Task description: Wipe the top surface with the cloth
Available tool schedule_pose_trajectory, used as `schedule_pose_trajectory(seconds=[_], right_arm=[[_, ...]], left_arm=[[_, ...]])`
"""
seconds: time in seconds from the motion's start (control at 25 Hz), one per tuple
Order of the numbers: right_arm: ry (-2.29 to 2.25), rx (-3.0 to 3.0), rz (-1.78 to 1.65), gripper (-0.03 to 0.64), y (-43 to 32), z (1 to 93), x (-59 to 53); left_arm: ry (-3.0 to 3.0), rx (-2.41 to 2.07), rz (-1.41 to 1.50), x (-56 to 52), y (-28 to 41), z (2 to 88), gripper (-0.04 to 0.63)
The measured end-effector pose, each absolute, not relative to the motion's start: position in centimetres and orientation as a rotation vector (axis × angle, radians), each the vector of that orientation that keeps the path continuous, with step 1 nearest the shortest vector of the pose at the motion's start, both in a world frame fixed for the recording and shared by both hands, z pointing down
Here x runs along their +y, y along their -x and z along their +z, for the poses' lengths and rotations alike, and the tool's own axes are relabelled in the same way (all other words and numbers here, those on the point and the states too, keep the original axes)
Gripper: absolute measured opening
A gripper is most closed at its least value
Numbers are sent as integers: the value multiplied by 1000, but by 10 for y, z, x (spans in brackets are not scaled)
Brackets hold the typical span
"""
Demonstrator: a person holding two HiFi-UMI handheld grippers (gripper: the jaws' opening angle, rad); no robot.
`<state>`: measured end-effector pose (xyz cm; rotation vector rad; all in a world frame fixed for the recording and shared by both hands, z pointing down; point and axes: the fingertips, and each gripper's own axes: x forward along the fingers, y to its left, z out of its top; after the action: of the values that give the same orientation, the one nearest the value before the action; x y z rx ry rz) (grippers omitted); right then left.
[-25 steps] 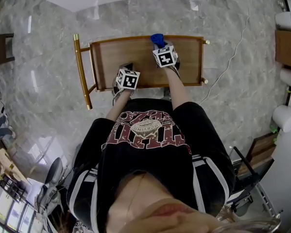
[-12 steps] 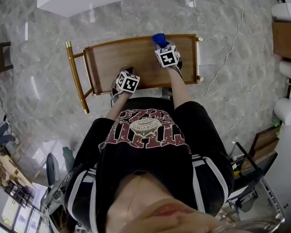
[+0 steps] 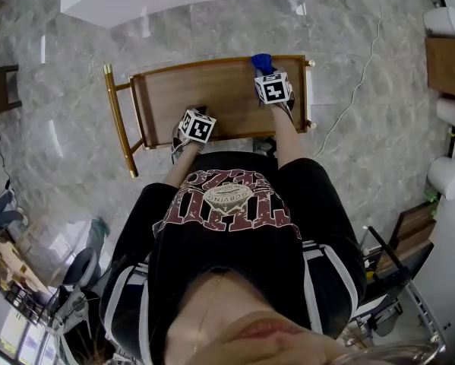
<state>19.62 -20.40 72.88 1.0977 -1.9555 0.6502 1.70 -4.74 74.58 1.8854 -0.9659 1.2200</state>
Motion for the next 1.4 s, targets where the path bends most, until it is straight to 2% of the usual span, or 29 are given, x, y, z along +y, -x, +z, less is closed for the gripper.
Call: schedule_pose_trajectory(seconds=[0.88, 1.4], right_arm=[[-1217, -1834, 676, 57, -294, 729, -209], [-1280, -1788, 685, 57, -322, 726, -216]], left_arm=[[-1883, -997, 1224, -44, -18, 746, 46], [-1878, -971, 1213, -47, -17, 746, 46]])
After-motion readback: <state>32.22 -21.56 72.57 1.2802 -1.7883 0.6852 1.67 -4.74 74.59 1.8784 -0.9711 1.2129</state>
